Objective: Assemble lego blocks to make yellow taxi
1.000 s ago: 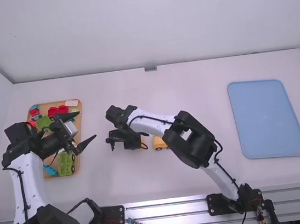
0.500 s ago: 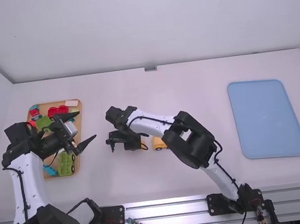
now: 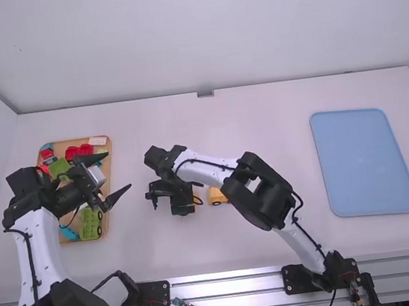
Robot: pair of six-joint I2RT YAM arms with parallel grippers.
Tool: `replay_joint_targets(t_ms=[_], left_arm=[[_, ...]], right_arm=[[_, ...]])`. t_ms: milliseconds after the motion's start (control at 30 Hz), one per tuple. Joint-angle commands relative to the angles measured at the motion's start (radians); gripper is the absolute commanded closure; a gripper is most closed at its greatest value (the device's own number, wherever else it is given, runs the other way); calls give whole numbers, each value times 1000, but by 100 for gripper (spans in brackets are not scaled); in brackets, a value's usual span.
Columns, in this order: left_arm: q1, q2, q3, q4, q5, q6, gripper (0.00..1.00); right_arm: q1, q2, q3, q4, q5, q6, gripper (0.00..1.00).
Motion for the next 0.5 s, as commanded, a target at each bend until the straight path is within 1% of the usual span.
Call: replay_joint_targets(t_ms=[0, 100, 200, 267, 367, 467], left_arm=[[11, 5, 5, 2, 55, -4, 1], [4, 5, 5, 18, 72, -3, 1], [8, 5, 5, 50, 113, -7, 1], [10, 5, 5, 56, 129, -8, 1], [10, 5, 5, 65, 176, -8, 1], [2, 5, 5, 55, 180, -29, 1]], right_arm=[[-14, -1, 21, -5, -1, -10, 1], [-31, -37, 29, -5, -2, -6, 1], [-70, -134, 29, -3, -2, 31, 1], [-89, -171, 29, -3, 0, 47, 1], [-143, -263, 11, 1, -8, 54, 1], [-207, -372, -44, 28, -10, 60, 1]])
